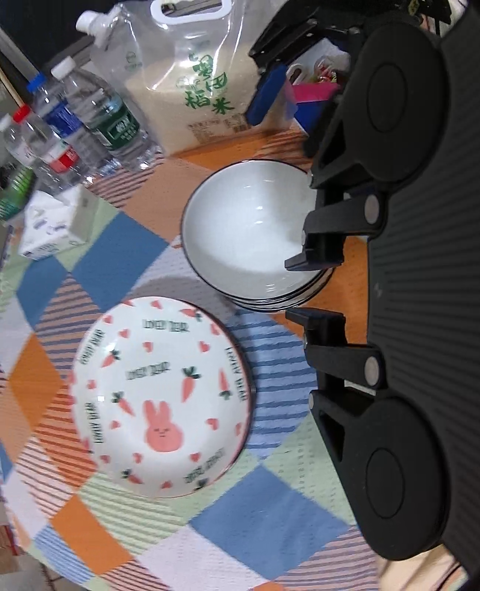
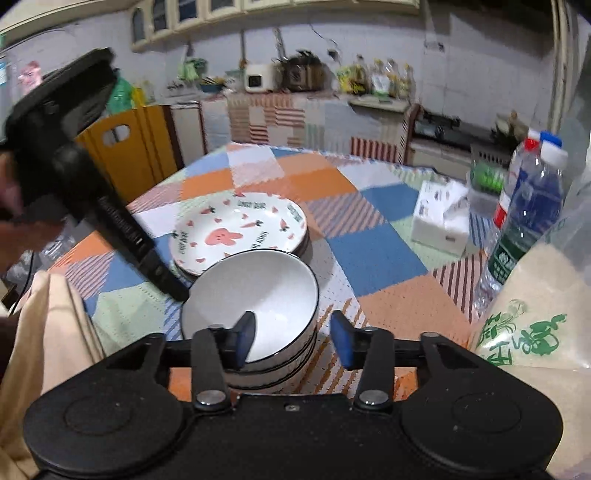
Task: Organize plates and bowls
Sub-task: 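Grasp the bowl stack rim with the left gripper while the right gripper releases it, then carry the three nested bowls over the bunny plate with the left gripper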
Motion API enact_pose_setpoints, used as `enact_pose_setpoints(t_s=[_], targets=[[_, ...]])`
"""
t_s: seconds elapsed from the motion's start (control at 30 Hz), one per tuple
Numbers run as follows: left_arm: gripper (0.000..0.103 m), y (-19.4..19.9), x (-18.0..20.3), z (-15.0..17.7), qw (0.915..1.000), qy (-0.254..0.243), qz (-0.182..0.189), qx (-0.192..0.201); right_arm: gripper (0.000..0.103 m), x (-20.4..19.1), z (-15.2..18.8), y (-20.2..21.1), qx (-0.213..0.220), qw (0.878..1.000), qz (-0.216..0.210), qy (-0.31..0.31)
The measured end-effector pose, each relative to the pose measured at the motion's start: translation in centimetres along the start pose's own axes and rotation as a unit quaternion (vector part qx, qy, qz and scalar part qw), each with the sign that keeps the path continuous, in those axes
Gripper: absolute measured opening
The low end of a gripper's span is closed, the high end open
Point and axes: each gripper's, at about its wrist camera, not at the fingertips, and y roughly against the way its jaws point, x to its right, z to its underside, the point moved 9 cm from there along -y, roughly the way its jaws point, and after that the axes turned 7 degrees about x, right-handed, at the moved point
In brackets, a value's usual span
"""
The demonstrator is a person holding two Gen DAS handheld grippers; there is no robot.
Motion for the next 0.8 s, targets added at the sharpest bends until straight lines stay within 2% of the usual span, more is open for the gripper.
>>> enact_pose_setpoints(t_s=[0.07,0.13,0.2,0.27,0.4,0.5,0.53,0.57,0.73,0.8], targets=[[0.021,0.0,-0.1,-0.1,0.9998,-0.001,0.012,0.013,0.069,-0.6,0.5,0.3,0.006,1.0,-0.011,0.008],[0.024,-0.2,-0.1,-0.2,0.9995,-0.001,0.023,0.02,0.071,-1.2,1.4,0.1,0.0,1.0,-0.017,0.018],[0.04,-0.5,-0.1,0.1,0.9996,0.002,0.023,0.014,0.071,-1.3,2.3,-0.6,-0.016,1.0,-0.001,0.024],[0.04,-0.8,-0.1,0.5,0.9998,-0.006,0.017,0.011,0.071,-1.2,3.5,-1.6,-0.047,0.998,0.026,0.027],[0.041,-1.4,-0.3,0.9,0.9998,-0.003,0.02,0.002,0.072,-2.3,4.6,-2.4,-0.056,0.998,0.002,0.03],[0.046,-2.1,-0.5,1.4,0.9997,-0.002,0.023,-0.003,0.079,-2.8,5.4,-3.3,-0.062,0.998,-0.009,0.02],[0.046,-2.3,-0.7,1.6,0.9997,-0.002,0.023,-0.004,0.087,-2.9,5.6,-3.6,-0.064,0.998,-0.009,0.015],[0.046,-2.5,-0.7,1.6,0.9997,-0.001,0.024,-0.004,0.091,-3.0,5.8,-3.9,-0.062,0.998,-0.008,0.01],[0.049,-3.3,-1.1,1.2,0.9989,0.021,0.038,0.016,0.092,-3.3,6.9,-5.6,-0.065,0.998,-0.007,-0.01],[0.046,-3.7,-1.7,1.0,0.9987,0.033,0.025,0.031,0.091,-3.3,7.3,-6.4,-0.068,0.998,0.001,-0.014]])
